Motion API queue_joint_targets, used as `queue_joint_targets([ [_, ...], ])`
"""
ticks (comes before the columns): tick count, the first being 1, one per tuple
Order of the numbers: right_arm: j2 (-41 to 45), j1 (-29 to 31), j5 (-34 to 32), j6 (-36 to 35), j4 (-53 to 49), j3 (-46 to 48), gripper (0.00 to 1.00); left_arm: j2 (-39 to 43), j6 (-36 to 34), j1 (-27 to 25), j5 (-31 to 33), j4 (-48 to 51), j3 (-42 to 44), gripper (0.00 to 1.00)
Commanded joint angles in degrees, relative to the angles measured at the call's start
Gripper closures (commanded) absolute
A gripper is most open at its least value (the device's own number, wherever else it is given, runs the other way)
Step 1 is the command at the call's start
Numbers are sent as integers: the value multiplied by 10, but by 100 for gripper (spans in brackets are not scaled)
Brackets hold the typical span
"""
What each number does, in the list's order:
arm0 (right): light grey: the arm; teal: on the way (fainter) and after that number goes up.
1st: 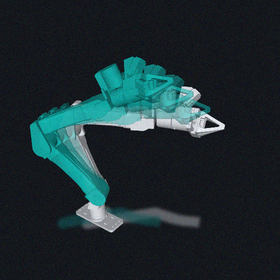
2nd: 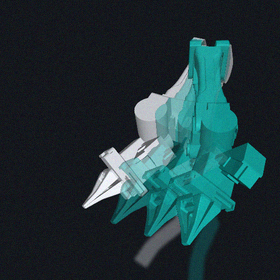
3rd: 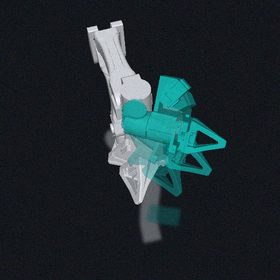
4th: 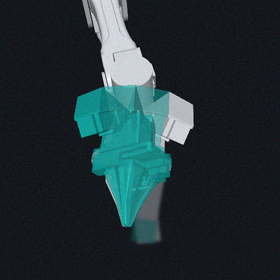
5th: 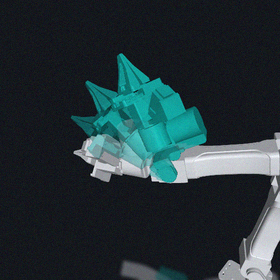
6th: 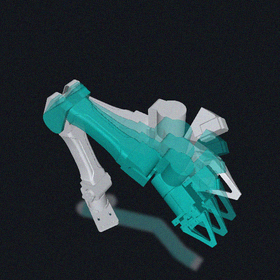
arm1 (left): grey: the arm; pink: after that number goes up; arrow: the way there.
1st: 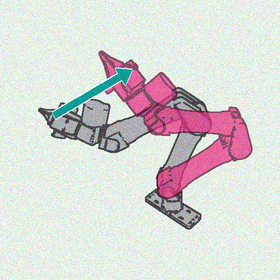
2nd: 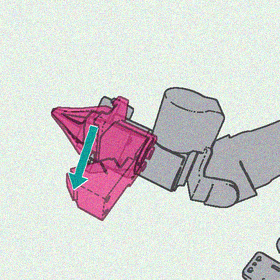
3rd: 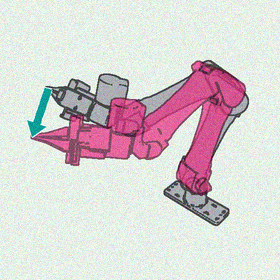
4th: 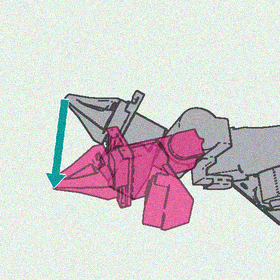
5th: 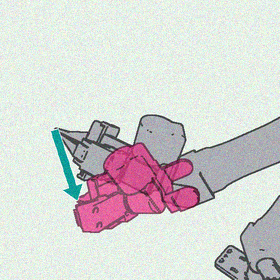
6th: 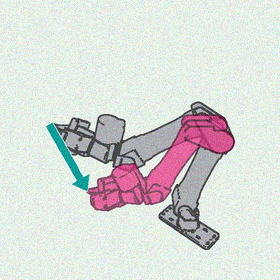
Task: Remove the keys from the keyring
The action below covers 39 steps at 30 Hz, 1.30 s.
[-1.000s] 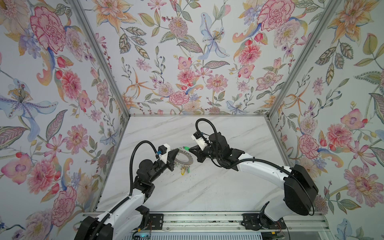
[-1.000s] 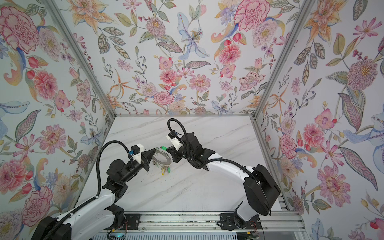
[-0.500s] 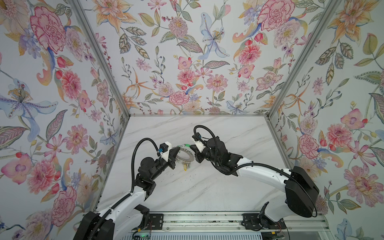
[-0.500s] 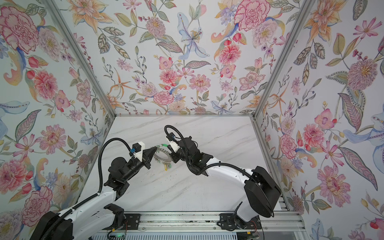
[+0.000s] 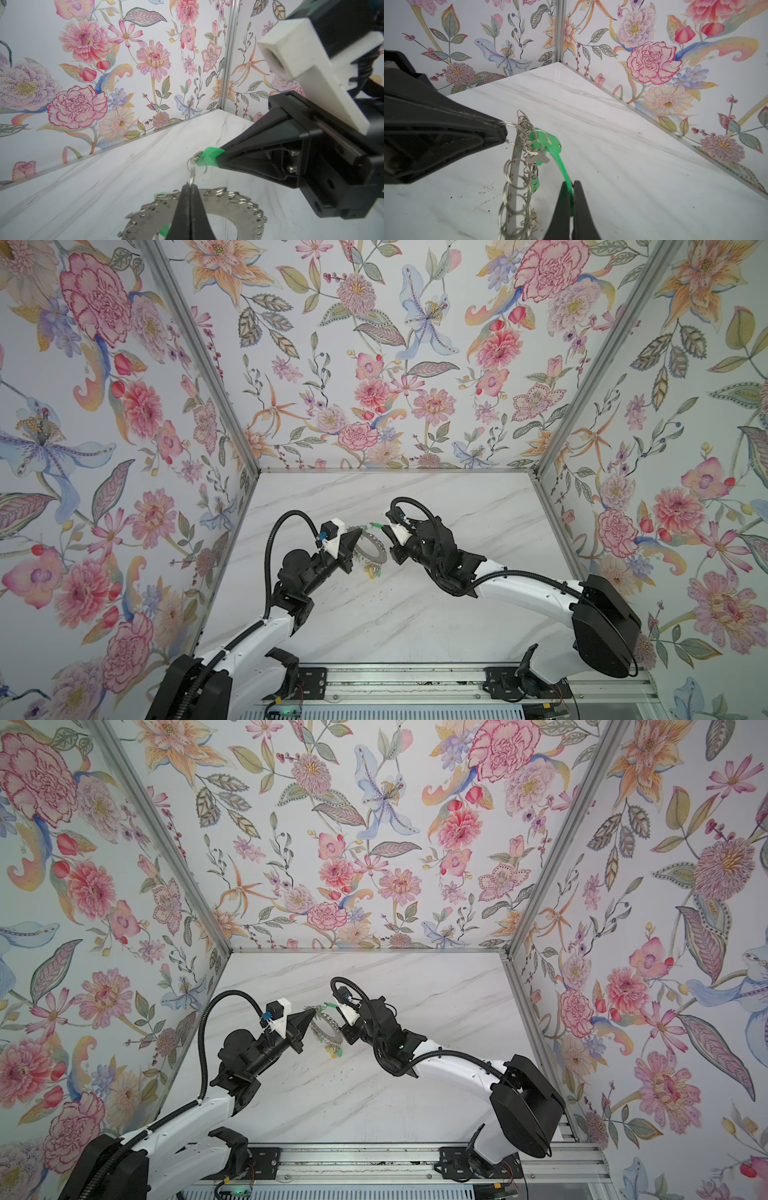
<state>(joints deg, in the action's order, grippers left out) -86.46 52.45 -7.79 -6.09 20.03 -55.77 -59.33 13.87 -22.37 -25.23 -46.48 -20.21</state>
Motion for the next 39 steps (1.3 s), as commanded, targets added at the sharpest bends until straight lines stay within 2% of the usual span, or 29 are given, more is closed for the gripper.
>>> queue_joint_targets([
  [1, 32, -32, -166, -9, 50, 3, 100, -4, -5, 4, 17, -36, -11, 100],
  [12, 56, -4, -163, -52, 118, 22, 100, -24, -6, -6, 13, -35, -23, 100],
  [20, 85, 5, -99, -30, 101, 17, 100, -36, -9, -8, 10, -36, -32, 100],
  [32, 114, 10, 47, 21, 46, -4, 100, -40, -12, -17, 13, -33, -30, 100],
  [39, 114, 17, 48, -15, 35, -17, 100, -42, -8, -21, 12, -37, -24, 100],
])
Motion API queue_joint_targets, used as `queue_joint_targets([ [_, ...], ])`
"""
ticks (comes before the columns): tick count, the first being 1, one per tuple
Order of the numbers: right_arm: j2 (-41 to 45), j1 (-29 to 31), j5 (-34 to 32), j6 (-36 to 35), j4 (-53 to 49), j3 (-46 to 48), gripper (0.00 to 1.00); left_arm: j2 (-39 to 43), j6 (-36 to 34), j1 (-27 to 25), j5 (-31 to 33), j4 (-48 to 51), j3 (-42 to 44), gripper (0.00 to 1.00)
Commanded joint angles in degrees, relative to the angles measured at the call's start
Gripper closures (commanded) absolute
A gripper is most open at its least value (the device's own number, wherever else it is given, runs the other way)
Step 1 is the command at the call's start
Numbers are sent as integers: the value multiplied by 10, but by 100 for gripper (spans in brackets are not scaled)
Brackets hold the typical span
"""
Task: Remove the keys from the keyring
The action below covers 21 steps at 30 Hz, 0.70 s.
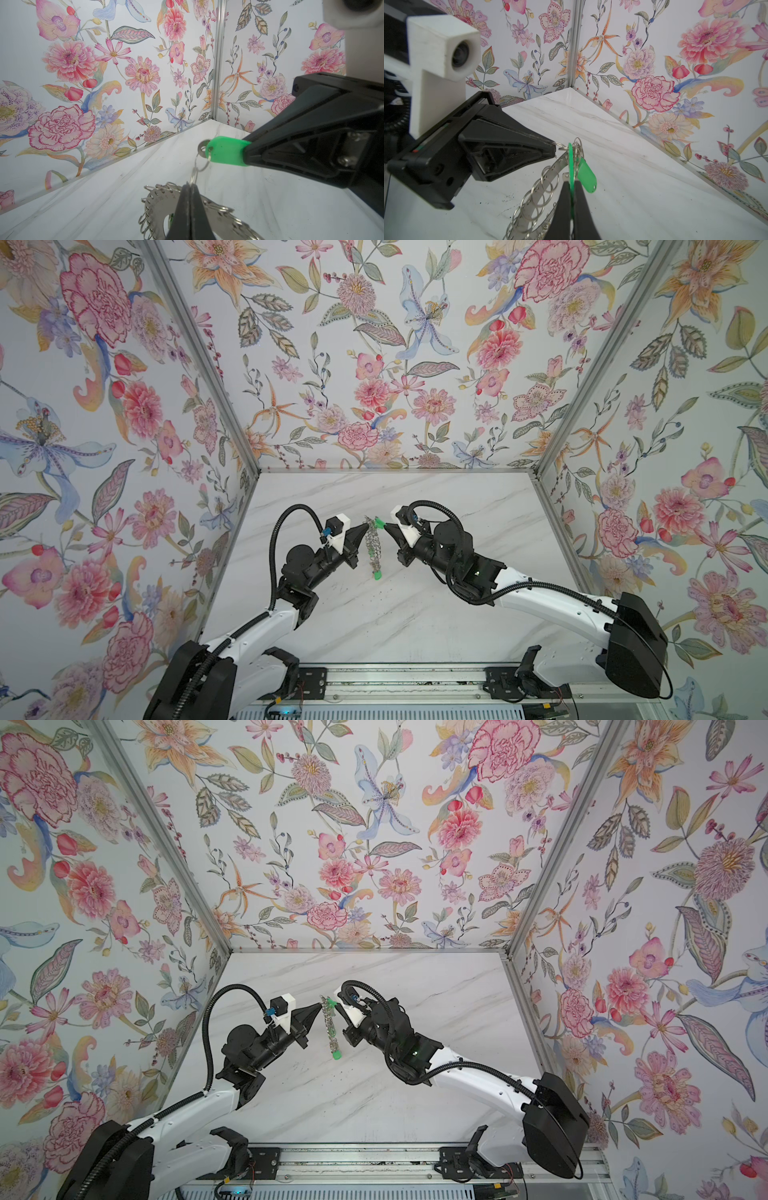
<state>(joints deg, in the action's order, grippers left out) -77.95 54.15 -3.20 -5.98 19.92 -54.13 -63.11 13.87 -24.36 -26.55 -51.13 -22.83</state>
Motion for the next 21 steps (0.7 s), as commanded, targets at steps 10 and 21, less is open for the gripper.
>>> queue_joint_targets([
  [10, -3, 40, -74, -155, 26, -71, 100, -42, 2, -20, 0, -21, -8, 100],
  [21, 6, 27, 71, -141, -48, -117, 100, -74, 5, -24, -47, -25, -31, 100],
])
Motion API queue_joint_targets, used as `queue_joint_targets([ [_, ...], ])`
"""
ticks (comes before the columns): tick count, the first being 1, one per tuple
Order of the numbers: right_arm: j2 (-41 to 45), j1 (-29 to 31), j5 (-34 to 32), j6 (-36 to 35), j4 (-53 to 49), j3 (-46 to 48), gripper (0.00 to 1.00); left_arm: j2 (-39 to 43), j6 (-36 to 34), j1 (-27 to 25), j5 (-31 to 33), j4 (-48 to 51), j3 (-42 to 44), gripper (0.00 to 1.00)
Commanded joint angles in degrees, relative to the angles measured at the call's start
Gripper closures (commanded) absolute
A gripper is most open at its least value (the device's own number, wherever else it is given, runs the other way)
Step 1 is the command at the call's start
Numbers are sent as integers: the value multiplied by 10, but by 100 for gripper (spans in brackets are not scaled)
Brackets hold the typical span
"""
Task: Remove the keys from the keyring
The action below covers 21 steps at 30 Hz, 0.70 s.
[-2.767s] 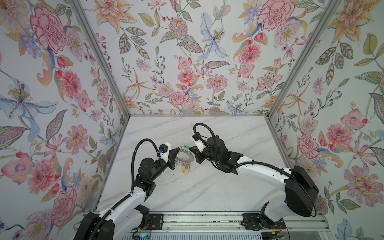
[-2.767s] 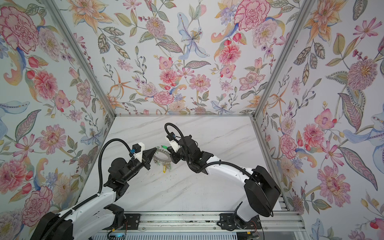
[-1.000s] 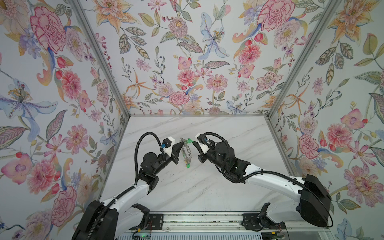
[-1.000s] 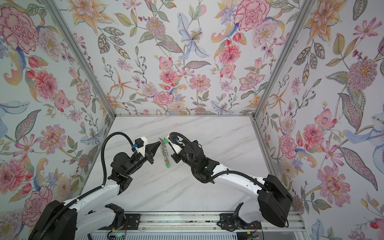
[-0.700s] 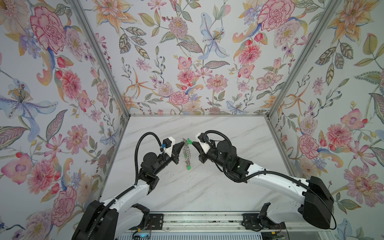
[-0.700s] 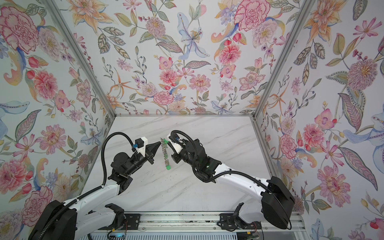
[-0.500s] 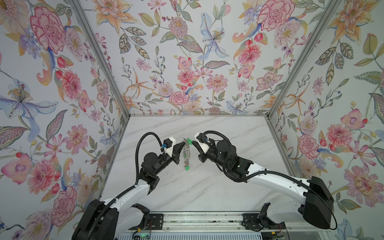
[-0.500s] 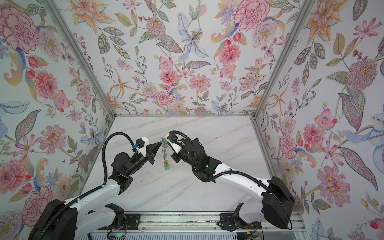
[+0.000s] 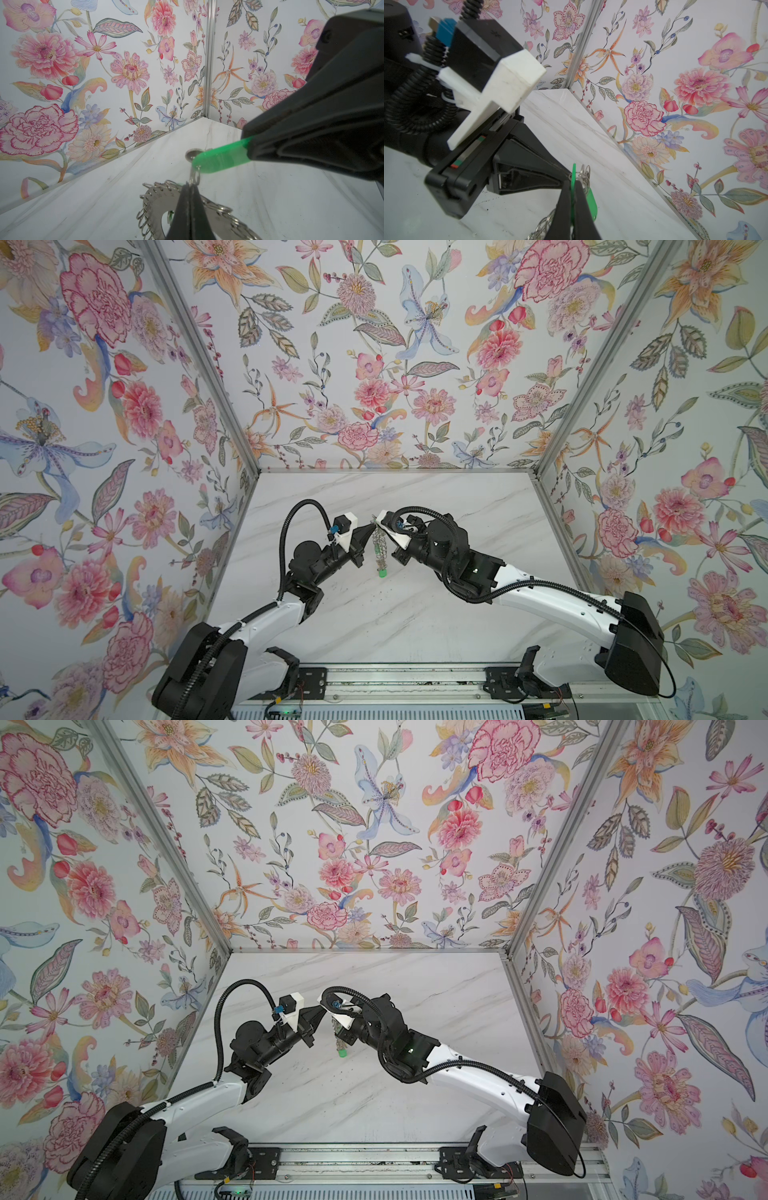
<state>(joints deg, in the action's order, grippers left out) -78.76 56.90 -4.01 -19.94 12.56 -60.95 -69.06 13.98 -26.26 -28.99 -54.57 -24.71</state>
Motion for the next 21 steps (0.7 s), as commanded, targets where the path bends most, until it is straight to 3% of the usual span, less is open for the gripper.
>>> queue_joint_targets([
  [1, 15, -3, 101, 2, 15, -56, 100, -19, 4, -6, -27, 6, -13, 100],
  [13, -51, -45, 279, 35, -166, -209, 100, -34, 24, -8, -71, -25, -10, 100],
  [21, -82, -64, 298, 69, -174, -245, 100, -66, 77, -8, -91, -125, 7, 100],
])
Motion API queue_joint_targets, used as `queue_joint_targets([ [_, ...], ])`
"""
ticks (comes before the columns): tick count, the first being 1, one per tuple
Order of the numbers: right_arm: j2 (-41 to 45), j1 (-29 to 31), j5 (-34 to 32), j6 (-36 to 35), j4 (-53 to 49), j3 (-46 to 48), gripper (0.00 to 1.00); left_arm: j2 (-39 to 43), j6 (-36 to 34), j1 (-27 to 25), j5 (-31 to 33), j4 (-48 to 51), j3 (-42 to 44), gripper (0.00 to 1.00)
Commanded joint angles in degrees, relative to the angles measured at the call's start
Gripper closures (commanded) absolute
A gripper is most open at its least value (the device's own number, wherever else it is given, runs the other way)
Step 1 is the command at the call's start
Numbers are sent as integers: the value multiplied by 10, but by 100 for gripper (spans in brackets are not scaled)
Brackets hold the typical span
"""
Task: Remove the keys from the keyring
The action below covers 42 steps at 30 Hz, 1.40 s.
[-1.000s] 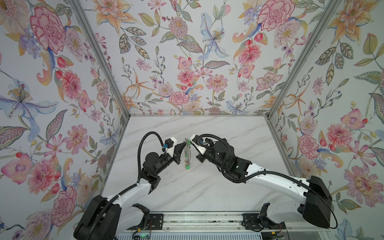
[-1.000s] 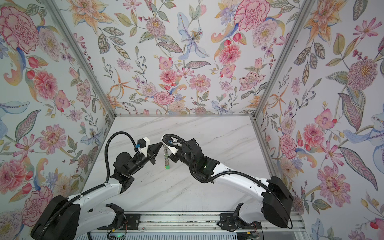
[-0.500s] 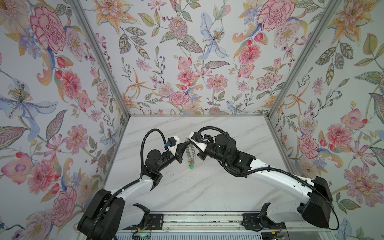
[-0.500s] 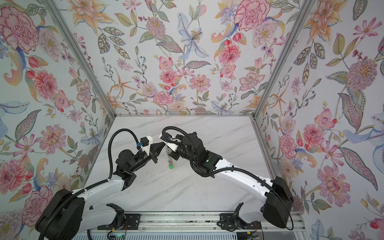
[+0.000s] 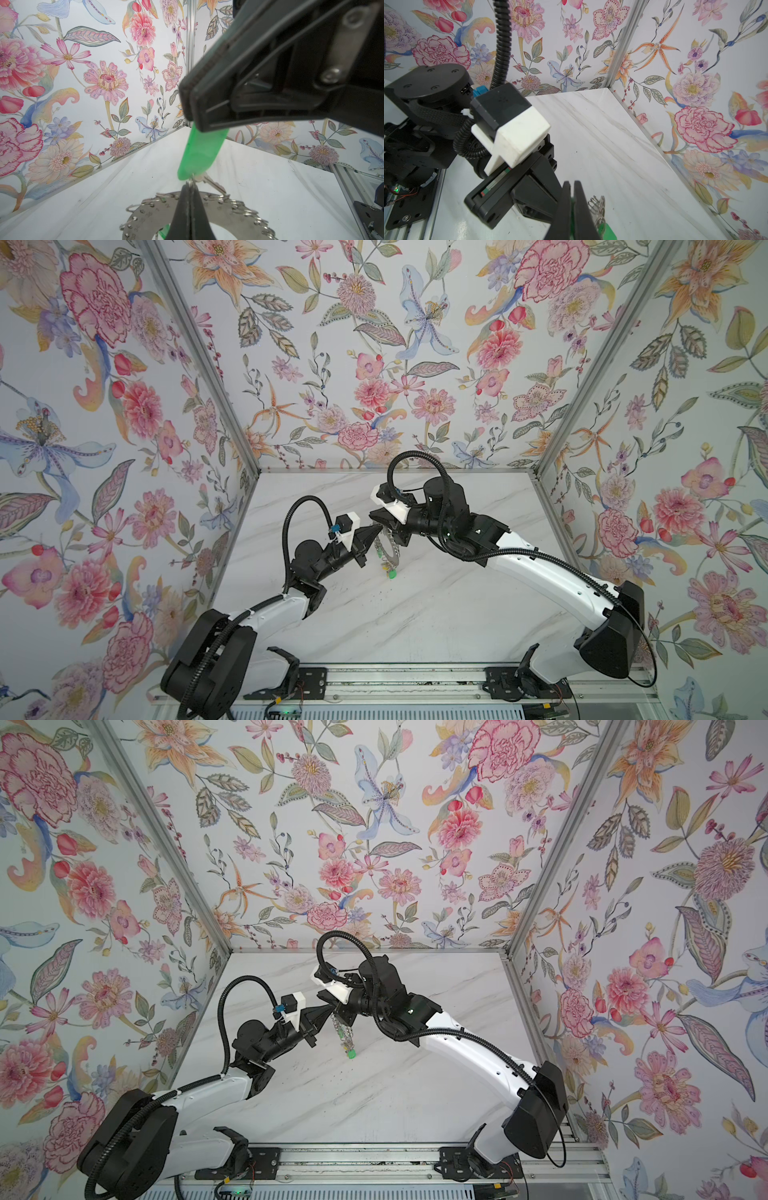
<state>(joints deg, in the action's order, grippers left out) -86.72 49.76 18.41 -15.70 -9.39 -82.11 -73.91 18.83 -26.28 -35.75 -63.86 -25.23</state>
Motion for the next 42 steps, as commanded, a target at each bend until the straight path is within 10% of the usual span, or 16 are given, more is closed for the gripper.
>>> queue_joint_targets([
  [1, -8, 3, 99, 38, 46, -38, 100, -20, 37, -9, -20, -51, 17, 100],
  [10, 19, -54, 151, 141, 91, -4, 57, -33, 44, -8, 2, -102, 19, 100],
  [21, 5, -157, 16, 251, 26, 51, 66, -23, 43, -7, 7, -119, 20, 100],
  [42, -11, -142, 231, 245, 112, 125, 62, -86, 223, 47, -87, -298, 7, 100],
])
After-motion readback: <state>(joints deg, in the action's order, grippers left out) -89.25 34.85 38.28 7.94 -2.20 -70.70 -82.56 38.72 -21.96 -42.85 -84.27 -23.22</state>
